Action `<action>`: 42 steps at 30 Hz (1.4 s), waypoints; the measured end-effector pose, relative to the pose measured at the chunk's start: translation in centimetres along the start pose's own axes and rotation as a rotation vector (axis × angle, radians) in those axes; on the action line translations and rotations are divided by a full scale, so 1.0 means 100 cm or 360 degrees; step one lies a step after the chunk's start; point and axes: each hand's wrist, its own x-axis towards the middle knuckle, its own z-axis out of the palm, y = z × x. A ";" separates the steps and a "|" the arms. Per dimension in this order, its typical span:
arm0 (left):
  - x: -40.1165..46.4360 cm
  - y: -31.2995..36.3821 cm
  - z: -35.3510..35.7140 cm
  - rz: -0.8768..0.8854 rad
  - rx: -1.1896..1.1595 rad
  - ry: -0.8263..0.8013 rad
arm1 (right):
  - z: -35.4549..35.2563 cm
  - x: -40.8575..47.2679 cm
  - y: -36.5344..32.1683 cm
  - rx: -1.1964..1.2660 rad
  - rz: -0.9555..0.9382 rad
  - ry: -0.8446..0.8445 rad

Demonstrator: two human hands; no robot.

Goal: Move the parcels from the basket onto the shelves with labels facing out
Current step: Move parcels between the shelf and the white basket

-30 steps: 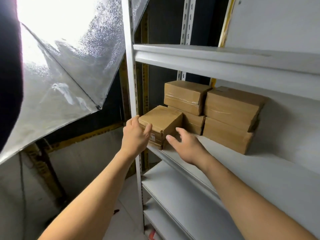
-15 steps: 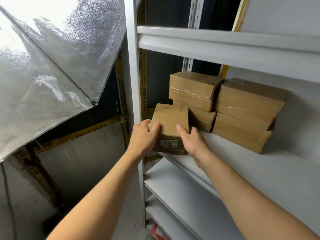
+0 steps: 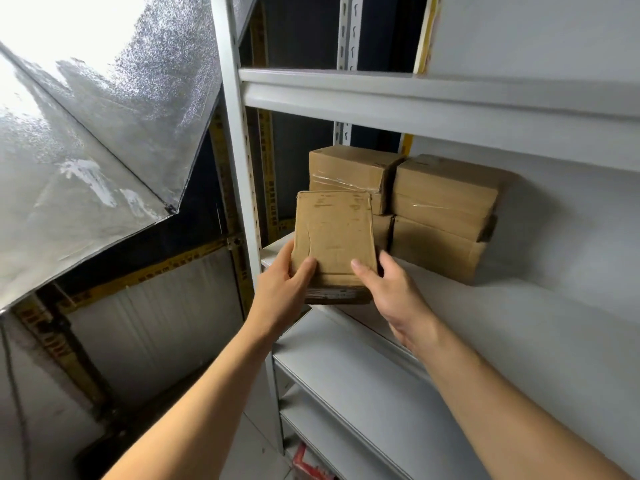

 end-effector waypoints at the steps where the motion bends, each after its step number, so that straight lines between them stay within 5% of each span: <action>1: -0.010 0.008 0.006 0.0032 -0.0033 -0.0023 | -0.009 -0.009 -0.001 -0.0020 -0.0029 0.0015; 13: -0.104 0.077 0.146 0.0138 -0.0267 -0.0422 | -0.171 -0.163 -0.009 -0.0100 -0.0106 0.0400; 22: -0.141 0.120 0.267 0.0261 -0.0385 -0.0998 | -0.269 -0.274 -0.010 -0.0177 -0.0038 0.1006; 32: -0.213 0.154 0.358 0.0410 -0.0576 -0.1786 | -0.278 -0.414 -0.012 -0.0236 0.0127 0.1758; 42: -0.384 0.183 0.408 0.0507 -0.0627 -0.2553 | -0.233 -0.593 -0.007 -0.0203 0.0296 0.2556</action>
